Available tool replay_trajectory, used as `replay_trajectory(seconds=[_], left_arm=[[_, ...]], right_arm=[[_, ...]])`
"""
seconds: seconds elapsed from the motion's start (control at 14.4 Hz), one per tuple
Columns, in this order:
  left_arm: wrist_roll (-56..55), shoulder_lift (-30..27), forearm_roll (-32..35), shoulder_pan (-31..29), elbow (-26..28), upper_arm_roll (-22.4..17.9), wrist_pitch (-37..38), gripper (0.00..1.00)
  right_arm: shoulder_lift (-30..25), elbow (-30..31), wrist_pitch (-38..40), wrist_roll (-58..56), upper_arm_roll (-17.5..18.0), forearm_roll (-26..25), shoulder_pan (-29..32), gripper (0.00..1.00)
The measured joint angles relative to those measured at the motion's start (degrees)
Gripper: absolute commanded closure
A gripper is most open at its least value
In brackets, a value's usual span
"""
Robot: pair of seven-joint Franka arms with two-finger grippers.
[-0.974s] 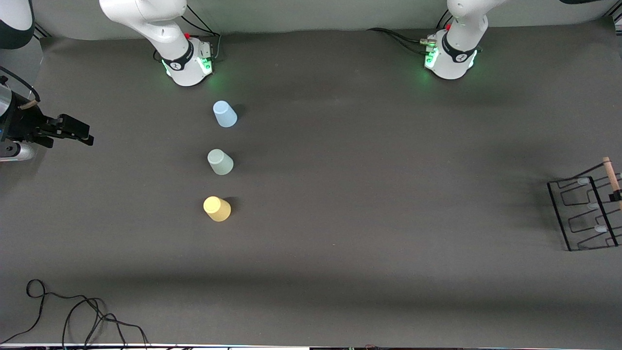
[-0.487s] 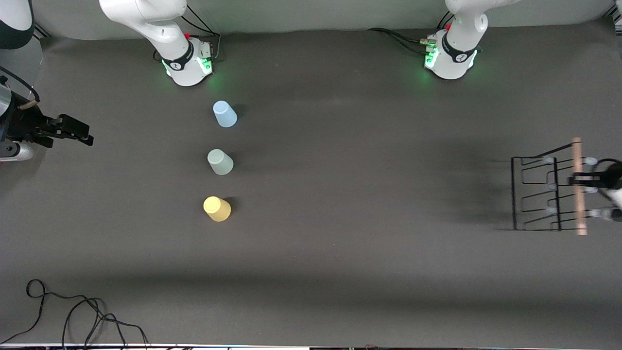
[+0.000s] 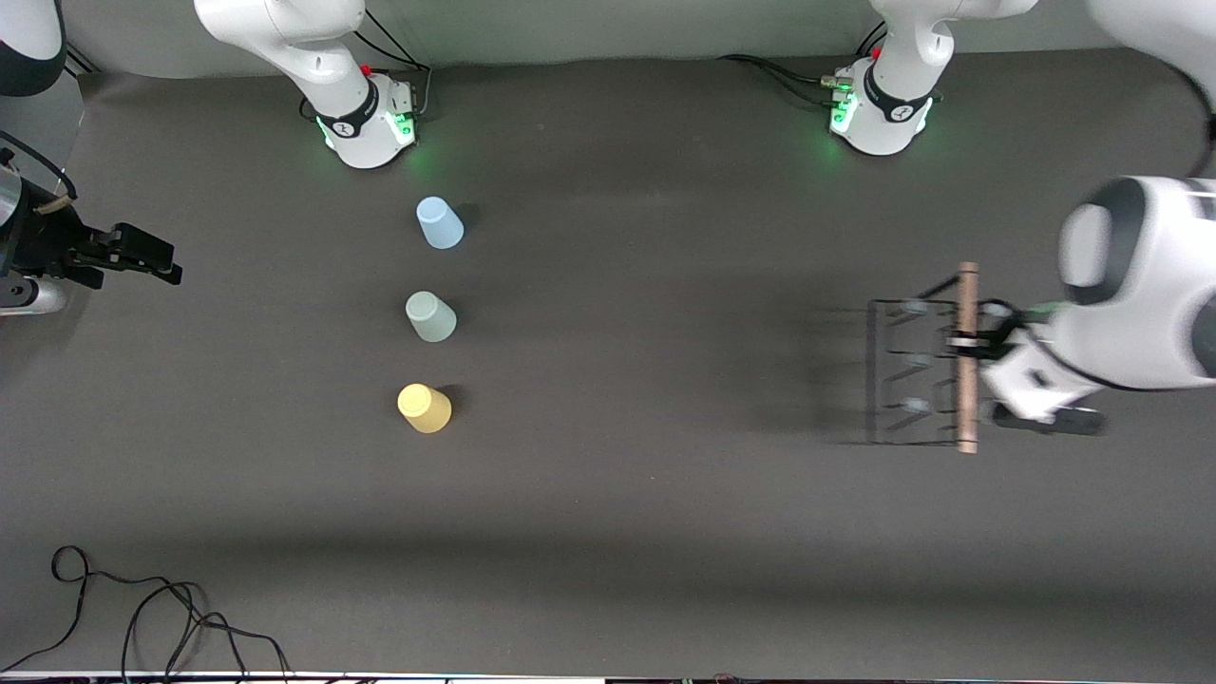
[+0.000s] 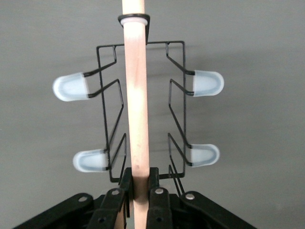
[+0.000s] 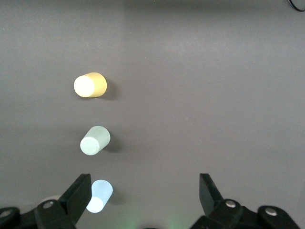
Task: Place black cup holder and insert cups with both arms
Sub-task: 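Carry the black wire holder with the left gripper toward the cups, then lower the holder and open the left gripper while the right gripper reaches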
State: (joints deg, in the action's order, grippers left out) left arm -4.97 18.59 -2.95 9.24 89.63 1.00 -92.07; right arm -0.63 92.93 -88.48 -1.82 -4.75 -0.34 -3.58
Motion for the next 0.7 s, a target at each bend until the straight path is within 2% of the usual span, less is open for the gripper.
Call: replay_trajectory(seconds=[0.21, 0.49, 0.7], left_arm=[[-9.2, 0.0, -1.9, 8.0, 0.1, 0.3, -1.5, 1.0], [-19.5, 2.6, -4.7, 18.2, 0.7, 0.5, -8.2, 1.0], [-23.3, 5.3, -4.9, 22.4, 0.7, 0.5, -13.9, 1.0]], right_arm=[[0.0, 0.0, 0.3, 0.0, 0.0, 0.0, 0.0, 0.0], [0.0, 0.0, 1.7, 0.1, -0.2, 0.0, 0.1, 0.0], [-0.1, 0.0, 3.5, 0.2, -0.4, 0.0, 0.1, 0.0]])
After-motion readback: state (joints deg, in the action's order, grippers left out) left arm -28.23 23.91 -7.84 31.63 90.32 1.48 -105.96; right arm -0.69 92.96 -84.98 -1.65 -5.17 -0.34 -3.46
